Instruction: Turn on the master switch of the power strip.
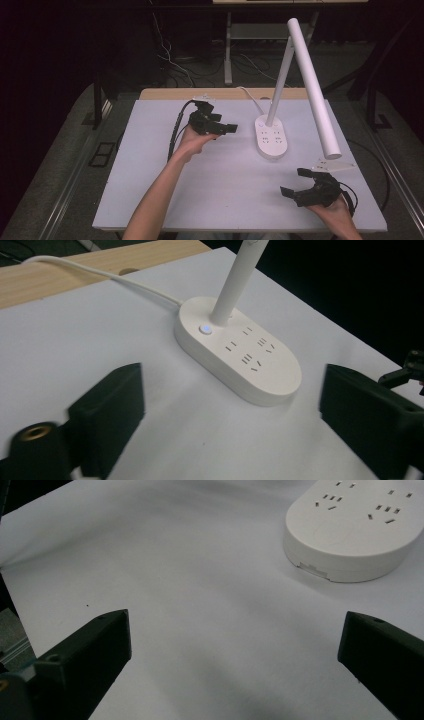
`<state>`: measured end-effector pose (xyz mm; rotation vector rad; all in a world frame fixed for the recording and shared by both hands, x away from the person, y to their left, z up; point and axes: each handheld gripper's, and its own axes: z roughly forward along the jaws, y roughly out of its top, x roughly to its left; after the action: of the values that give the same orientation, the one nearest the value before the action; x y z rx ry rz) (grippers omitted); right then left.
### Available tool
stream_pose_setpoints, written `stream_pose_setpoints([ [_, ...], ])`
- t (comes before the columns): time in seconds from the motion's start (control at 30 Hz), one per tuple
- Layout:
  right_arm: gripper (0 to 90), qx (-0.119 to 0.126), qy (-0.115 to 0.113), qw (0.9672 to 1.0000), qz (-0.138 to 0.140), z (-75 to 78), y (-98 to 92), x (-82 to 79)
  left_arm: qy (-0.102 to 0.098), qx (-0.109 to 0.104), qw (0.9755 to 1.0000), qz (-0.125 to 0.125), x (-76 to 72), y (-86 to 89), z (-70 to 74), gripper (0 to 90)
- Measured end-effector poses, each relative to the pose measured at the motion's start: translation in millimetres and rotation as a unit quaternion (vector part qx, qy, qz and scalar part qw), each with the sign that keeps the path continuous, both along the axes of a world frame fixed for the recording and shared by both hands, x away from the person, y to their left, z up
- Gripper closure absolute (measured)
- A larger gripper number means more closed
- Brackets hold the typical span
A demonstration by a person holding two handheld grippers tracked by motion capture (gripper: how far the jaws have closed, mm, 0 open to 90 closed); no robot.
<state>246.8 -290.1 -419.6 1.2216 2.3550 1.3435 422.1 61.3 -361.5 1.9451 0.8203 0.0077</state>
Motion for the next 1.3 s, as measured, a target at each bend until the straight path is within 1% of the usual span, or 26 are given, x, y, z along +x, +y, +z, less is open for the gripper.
stream_pose_setpoints([
  [0.03, 0.2, 0.000, 0.000, 1.0000, 0.000, 0.0, 0.1, 0.0, 0.001, 0.002, 1.0000, -0.001, -2.0, 2.4, 0.9, 0.0],
  [0.13, 0.2, -0.001, -0.001, 1.0000, -0.001, 0.0, 0.3, -0.1, -0.007, 0.010, 0.9999, 0.001, -10.6, 10.5, 4.0, 0.0],
  [0.27, 0.2, -0.002, -0.002, 1.0000, -0.001, -0.1, 0.6, -0.1, -0.021, 0.006, 0.9997, 0.009, -22.7, 21.8, 7.3, 0.0],
  [0.33, 0.2, -0.002, 0.000, 1.0000, -0.001, 0.2, 0.8, -0.4, -0.030, 0.012, 0.9994, 0.016, -29.8, 27.1, 8.1, 0.0],
  [0.4, 0.2, -0.002, -0.001, 1.0000, -0.001, 0.3, 1.0, -0.4, -0.036, 0.013, 0.9991, 0.017, -36.4, 32.0, 7.1, 0.0],
  [0.43, 0.2, -0.002, -0.001, 1.0000, -0.001, 0.3, 1.1, -0.4, -0.038, 0.017, 0.9990, 0.014, -38.6, 34.4, 6.7, 0.0],
  [0.53, 0.2, -0.003, -0.002, 1.0000, -0.001, 0.2, 1.5, -0.4, -0.041, 0.013, 0.9988, 0.021, -50.3, 41.5, 3.8, 0.0],
  [0.7, 0.2, -0.001, 0.000, 1.0000, -0.002, 0.5, 1.9, -0.8, -0.051, 0.018, 0.9982, 0.024, -68.8, 52.9, -3.1, 0.0],
  [0.73, 0.2, -0.001, -0.003, 1.0000, -0.002, 0.4, 1.7, -0.5, -0.054, 0.019, 0.9979, 0.029, -72.5, 55.3, -5.0, 0.0],
  [0.8, 0.2, 0.000, -0.002, 1.0000, -0.003, 0.4, 1.8, -0.7, -0.060, 0.020, 0.9974, 0.036, -80.3, 60.4, -10.5, 0.0],
  [1.0, 0.2, 0.003, -0.002, 1.0000, -0.005, 0.7, 1.6, -0.9, -0.055, 0.010, 0.9972, 0.050, -100.0, 74.8, -26.5, 0.0],
  [1.13, 0.2, 0.005, -0.001, 1.0000, -0.007, 0.8, 1.7, -1.3, -0.061, 0.012, 0.9967, 0.052, -114.4, 82.1, -31.0, 0.0],
  [1.3, 0.2, 0.011, -0.005, 0.9999, -0.011, 1.4, 0.8, -1.9, -0.065, -0.002, 0.9960, 0.062, -133.6, 92.9, -40.8, 0.0],
])
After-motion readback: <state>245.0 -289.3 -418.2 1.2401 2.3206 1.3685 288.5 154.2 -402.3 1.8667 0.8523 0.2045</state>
